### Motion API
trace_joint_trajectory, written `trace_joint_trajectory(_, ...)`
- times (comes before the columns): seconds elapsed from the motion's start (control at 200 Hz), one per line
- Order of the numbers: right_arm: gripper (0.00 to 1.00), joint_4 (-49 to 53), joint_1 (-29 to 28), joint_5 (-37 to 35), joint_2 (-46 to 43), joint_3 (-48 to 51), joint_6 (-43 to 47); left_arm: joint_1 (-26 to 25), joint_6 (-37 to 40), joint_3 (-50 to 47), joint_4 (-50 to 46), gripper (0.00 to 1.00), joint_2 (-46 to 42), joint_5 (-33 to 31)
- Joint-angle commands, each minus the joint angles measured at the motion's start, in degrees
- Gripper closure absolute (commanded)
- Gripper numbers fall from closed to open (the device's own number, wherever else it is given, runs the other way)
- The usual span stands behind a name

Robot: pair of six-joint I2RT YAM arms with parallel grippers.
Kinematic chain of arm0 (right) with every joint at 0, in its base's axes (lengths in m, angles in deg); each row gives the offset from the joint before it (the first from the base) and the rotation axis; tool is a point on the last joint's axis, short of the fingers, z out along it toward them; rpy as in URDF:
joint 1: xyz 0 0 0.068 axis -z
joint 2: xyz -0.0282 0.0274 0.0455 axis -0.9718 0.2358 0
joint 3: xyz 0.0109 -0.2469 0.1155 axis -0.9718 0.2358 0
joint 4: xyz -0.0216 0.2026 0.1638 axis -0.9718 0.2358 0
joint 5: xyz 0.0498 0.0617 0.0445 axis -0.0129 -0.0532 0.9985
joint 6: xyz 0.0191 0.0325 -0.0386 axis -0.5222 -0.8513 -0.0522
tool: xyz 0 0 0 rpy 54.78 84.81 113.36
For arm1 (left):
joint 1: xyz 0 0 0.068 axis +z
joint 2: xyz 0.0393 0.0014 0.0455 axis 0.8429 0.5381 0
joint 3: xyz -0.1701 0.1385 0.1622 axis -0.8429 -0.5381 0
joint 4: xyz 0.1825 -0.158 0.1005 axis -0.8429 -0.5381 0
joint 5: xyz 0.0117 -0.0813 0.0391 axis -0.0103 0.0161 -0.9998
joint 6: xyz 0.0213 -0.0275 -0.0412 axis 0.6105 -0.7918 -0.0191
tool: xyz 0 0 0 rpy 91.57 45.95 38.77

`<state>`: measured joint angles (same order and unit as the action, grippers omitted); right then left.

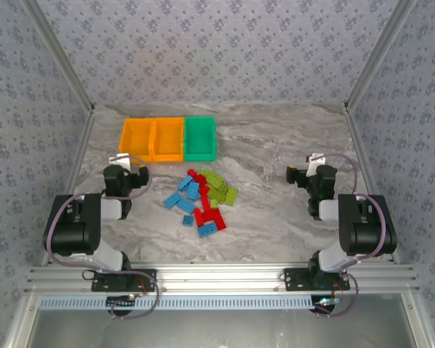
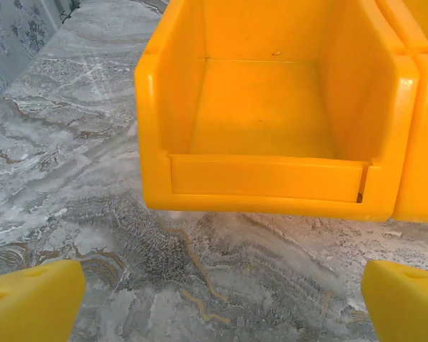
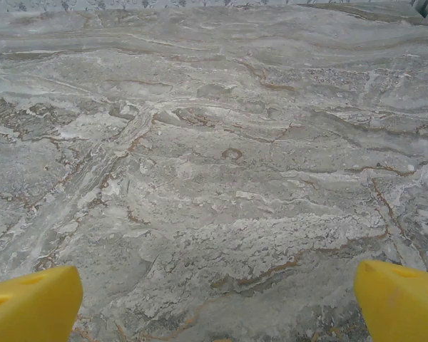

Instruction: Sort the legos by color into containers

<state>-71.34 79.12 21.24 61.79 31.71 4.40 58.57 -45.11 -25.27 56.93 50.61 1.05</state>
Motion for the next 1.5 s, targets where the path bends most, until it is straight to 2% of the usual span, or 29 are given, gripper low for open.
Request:
trace_joint_trajectory(0.0, 0.0, 0.63, 0.22, -1.25, -0.48, -0.91, 0.19, -0.11, -0.63, 1.19, 0.56, 0.01, -0.66, 0.86)
trace_joint_trajectory(0.505, 0.0, 0.69, 0.46, -1.56, -0.56, -0.95, -0.19, -0.14, -0.67, 1.22, 0.58, 0.01, -0.73, 0.87)
trace_joint_trajectory(0.61, 0.0, 2.02, 0.18, -3.59, -4.02, -0.42, -0.74, -0.14, -0.66, 1.2, 0.57, 0.01, -0.67, 0.87)
trace_joint_trajectory(0.675, 0.0, 8.71, -0.41, -5.88, -10.13, -0.61, -1.45, -0.1, -0.64, 1.18, 0.64, 0.01, -0.66, 0.87)
trace_joint_trajectory(0.735, 0.0, 18.36, -0.52, -10.4, -17.0, -1.95, -6.14, -0.22, -0.48, 1.16, 0.69, 0.01, -0.68, 0.73)
trace_joint_trajectory(0.844, 0.0, 40.89, -0.58, -15.92, -31.25, -4.98, -22.94, -1.78, 0.47, 2.06, -3.4, 0.01, -3.88, -1.88)
trace_joint_trajectory(0.914, 0.0, 52.35, -0.76, -12.34, -39.74, -5.24, -33.48, -3.92, 0.74, 1.65, -6.93, 0.01, -8.27, -6.6)
trace_joint_trajectory(0.974, 0.0, 57.63, -1.75, -5.07, -45.65, -4.41, -36.7, -4.81, -3.46, 3.37, -17.27, 0.01, -13.98, -9.78)
trace_joint_trajectory(1.049, 0.0, 64.13, -5.06, 1.39, -49.77, -5.05, -38.97, -5.94, -7.76, 5.78, -29.08, 0.01, -20.66, -12.04)
trace_joint_trajectory(1.099, 0.0, 68.77, -7.98, 4.93, -50.07, -6.91, -37.71, -8.11, -9.09, 6.21, -33.92, 0.01, -24.57, -15.49)
trace_joint_trajectory(1.139, 0.0, 72.72, -10.89, 5.83, -49.3, -9.1, -37.68, -9.12, -11.37, 6.92, -38.38, 0.01, -27.29, -15.49)
trace_joint_trajectory(1.264, 0.01, 78.68, -22.67, 9.19, -43.55, -14.87, -35.11, -12.34, -22.73, 10.84, -54.37, 0.02, -33.23, -9.31)
trace_joint_trajectory(1.324, 0.0, 79.77, -28.95, 10.26, -39.82, -17.75, -33.96, -14.36, -28.41, 13.86, -62.83, 0.05, -33.54, -6.66)
trace_joint_trajectory(1.414, 0.0, 81.86, -36.94, 9.14, -34.21, -22.46, -31.56, -18.61, -31.27, 17.32, -70.68, 0.08, -31.52, -1.43)
trace_joint_trajectory(1.494, 0.0, 81.93, -41.44, 6.94, -30.2, -25.87, -30.03, -23.78, -31.53, 19.42, -74.15, 0.08, -28.1, 1.51)
